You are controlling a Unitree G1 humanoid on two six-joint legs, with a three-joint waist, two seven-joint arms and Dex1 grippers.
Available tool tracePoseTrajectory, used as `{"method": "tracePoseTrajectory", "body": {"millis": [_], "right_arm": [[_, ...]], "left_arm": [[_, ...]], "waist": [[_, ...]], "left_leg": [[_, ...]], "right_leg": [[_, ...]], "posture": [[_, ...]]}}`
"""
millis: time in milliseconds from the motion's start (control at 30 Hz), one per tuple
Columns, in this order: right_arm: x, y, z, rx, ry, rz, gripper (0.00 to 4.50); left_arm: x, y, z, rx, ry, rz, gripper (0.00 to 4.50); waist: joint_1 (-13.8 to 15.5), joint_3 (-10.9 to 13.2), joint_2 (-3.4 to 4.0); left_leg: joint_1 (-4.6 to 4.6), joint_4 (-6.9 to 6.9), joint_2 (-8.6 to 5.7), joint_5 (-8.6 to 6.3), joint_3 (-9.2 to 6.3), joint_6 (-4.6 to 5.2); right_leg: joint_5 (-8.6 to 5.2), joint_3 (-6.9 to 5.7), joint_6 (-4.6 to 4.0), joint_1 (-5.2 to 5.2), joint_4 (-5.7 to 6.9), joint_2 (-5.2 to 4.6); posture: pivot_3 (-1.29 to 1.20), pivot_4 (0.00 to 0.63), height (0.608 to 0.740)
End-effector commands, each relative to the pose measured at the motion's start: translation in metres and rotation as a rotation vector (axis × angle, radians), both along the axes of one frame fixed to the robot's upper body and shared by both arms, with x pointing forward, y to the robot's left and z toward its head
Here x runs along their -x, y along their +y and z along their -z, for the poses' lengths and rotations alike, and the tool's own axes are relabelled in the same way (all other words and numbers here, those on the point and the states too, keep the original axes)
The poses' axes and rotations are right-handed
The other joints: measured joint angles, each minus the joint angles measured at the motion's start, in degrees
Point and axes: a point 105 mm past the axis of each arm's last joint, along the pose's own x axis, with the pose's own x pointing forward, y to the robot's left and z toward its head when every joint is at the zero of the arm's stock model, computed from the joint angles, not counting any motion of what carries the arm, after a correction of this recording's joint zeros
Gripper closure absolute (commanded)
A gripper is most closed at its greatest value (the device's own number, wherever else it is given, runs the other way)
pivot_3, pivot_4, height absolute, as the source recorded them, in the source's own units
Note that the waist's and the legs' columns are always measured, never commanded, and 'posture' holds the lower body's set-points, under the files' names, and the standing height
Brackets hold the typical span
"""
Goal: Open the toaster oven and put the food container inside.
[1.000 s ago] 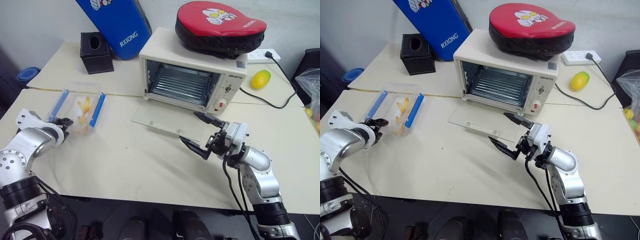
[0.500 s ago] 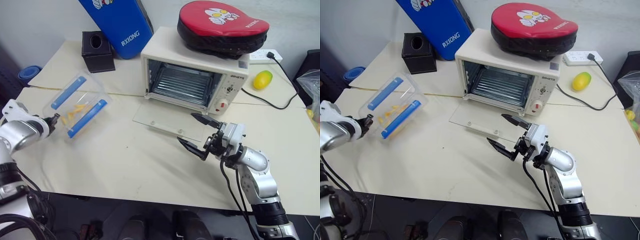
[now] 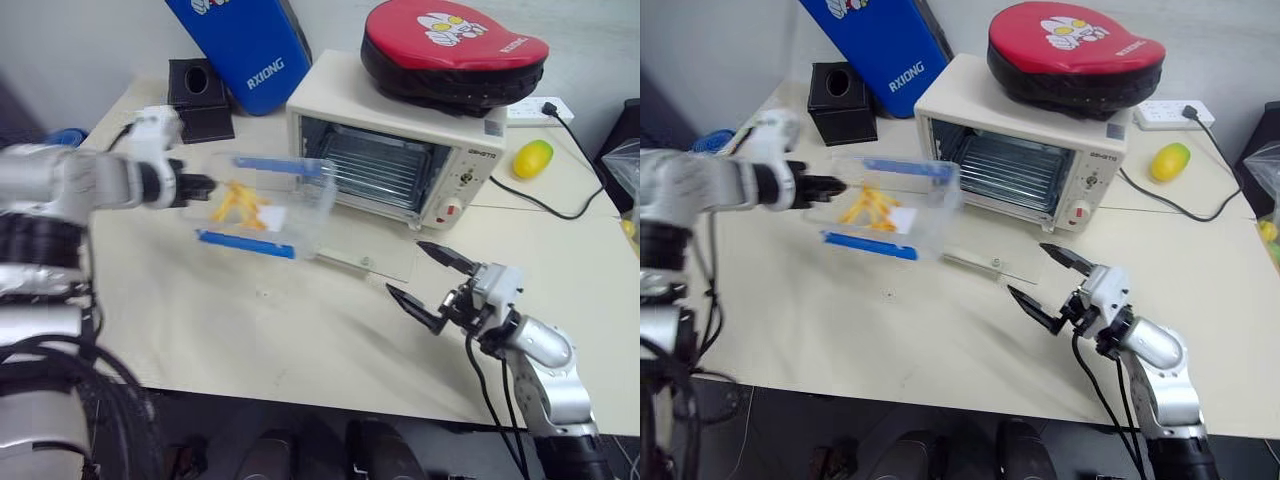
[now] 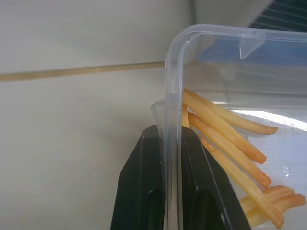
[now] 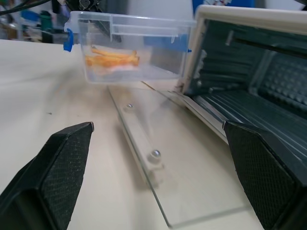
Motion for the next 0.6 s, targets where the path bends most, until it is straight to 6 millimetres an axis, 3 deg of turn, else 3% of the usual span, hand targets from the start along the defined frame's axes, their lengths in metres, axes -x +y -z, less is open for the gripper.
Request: {"method": "tracePoseTrajectory", "body": {"millis": [33, 167, 333, 500, 600], "right_arm": [[0.008, -0.002, -0.011, 0.001, -0.042, 0.024, 0.00], [0.012, -0.001, -0.010, -0.012, -0.042, 0.052, 0.00], [0.015, 0.004, -0.011, -0.030, -0.048, 0.069, 0.00], [0.015, 0.005, -0.010, -0.037, -0.045, 0.076, 0.00], [0.015, 0.006, -0.010, -0.041, -0.042, 0.075, 0.00]], "left_arm": [[-0.010, -0.013, -0.015, -0.036, -0.061, 0.059, 4.48], [-0.021, -0.043, -0.011, -0.006, -0.062, 0.117, 4.48], [-0.029, -0.065, -0.004, 0.015, -0.061, 0.142, 4.48], [-0.034, -0.080, 0.004, 0.071, -0.050, 0.139, 3.00], [-0.035, -0.084, -0.003, 0.151, -0.072, 0.135, 2.13]], "waist": [[-0.4, 0.1, 0.02], [-0.4, 0.1, 0.02], [-0.1, 0.2, -0.04], [-0.1, 0.2, -0.04], [-0.1, 0.2, -0.04]], "left_leg": [[-0.05, 0.01, 0.01, 0.02, 0.03, -0.01], [-0.19, 0.07, 0.03, 0.05, 0.09, -0.05], [-0.61, 0.19, -0.05, 0.13, 0.09, -0.03], [-0.61, 0.20, -0.11, 0.16, 0.10, -0.02], [-0.60, 0.20, -0.11, 0.19, 0.10, -0.06]], "right_leg": [[0.00, 0.02, 0.00, -0.07, 0.00, 0.02], [0.00, 0.06, 0.00, -0.25, 0.08, 0.03], [0.01, 0.08, 0.02, -0.67, 0.50, -0.06], [0.01, 0.08, 0.02, -0.72, 0.54, -0.11], [0.01, 0.09, 0.02, -0.73, 0.55, -0.11]], "posture": [[0.00, 0.150, 0.740], [0.00, 0.150, 0.740], [0.00, 0.150, 0.740], [0.00, 0.150, 0.740], [0.00, 0.150, 0.740]]}}
